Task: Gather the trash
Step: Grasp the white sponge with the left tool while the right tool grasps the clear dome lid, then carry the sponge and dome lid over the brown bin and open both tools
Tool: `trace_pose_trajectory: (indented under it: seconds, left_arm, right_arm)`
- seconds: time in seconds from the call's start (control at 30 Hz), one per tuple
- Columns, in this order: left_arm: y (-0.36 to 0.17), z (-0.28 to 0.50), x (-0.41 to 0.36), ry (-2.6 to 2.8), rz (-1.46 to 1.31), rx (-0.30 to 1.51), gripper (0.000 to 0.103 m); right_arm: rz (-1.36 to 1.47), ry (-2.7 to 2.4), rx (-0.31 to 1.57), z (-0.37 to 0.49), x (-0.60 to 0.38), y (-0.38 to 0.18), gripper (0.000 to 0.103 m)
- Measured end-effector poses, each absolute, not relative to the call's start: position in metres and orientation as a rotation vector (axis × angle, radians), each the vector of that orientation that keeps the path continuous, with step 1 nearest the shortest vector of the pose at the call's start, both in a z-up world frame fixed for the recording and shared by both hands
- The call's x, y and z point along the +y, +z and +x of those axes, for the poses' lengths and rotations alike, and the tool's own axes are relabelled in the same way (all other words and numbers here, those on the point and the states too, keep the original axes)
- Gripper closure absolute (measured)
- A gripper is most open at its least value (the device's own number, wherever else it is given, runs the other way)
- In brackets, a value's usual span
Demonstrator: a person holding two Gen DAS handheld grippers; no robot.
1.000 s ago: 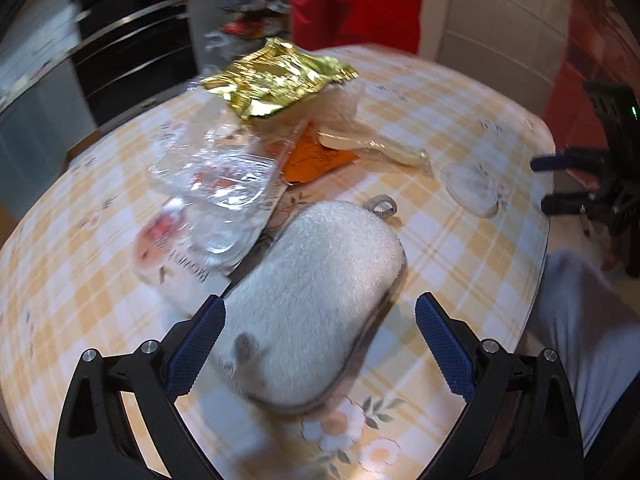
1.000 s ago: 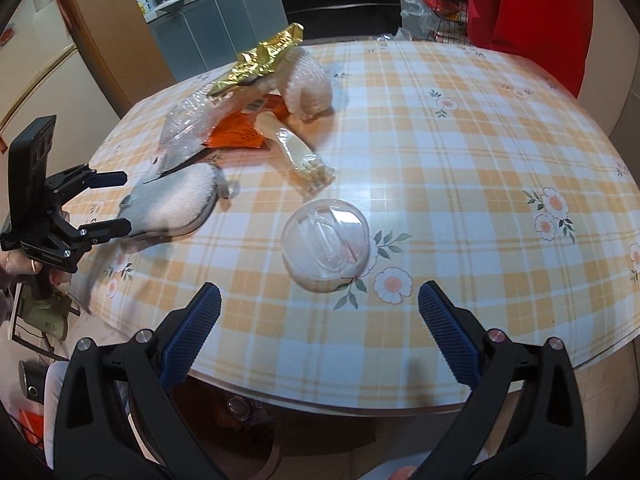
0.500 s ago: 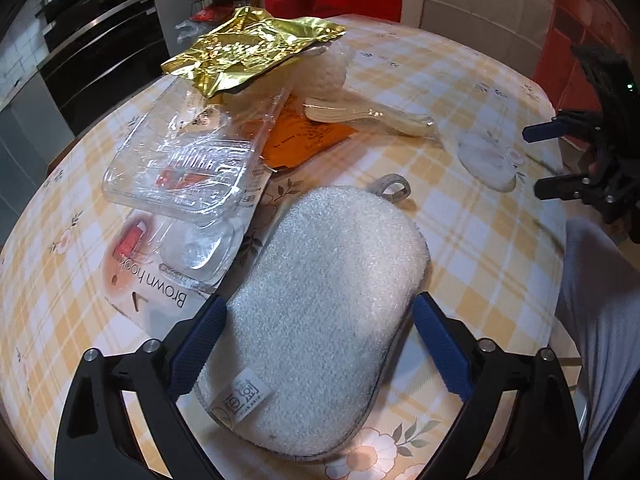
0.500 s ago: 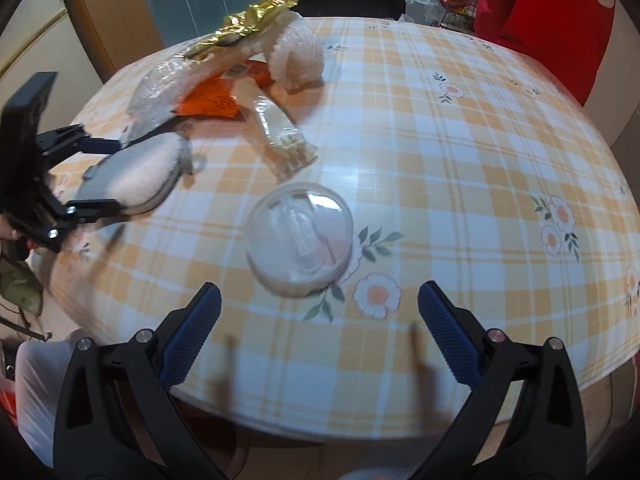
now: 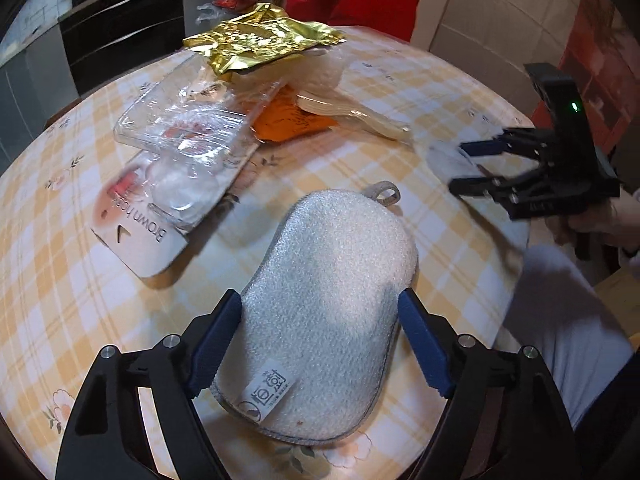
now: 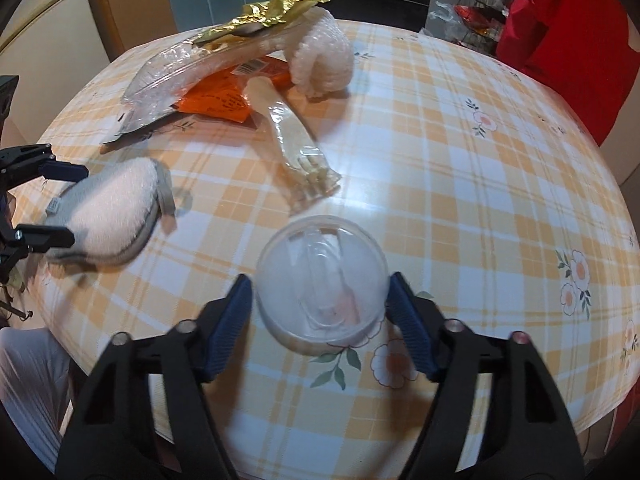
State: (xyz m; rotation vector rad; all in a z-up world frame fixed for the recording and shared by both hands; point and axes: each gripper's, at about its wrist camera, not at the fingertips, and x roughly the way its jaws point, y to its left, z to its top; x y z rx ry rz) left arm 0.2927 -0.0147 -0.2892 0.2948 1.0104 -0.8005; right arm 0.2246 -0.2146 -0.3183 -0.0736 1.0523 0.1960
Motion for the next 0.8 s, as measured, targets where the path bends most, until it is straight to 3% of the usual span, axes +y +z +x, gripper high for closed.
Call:
trace_pose_trajectory:
  seconds: [0.2, 0.43, 0.57, 0.8]
  left_arm:
    - [-0.293, 0.279, -0.031, -0.832, 0.434, 0.996, 0.015]
    - [-0.305, 0.266, -0.042, -0.819, 0.6, 0.954, 0.014]
    - [-0.3, 0.27, -0.036, -0.791, 0.521, 0.964, 0.024]
    - [-0.285, 0.267, -0.001, -0.705, 0.275, 0.968, 0.028]
  right_arm:
    - [-0.054, 0.203, 1.051, 0.223, -0.216, -0.317, 0.036]
    - [-0.042, 0.208, 1.049, 0.223, -0.219, -0.317, 0.037]
    - [-0.016, 0.221, 1.044, 0.221, -0.22, -0.315, 0.037]
    - [-0.004, 0.242, 1.002, 0.208, -0.215, -0.297, 0.037]
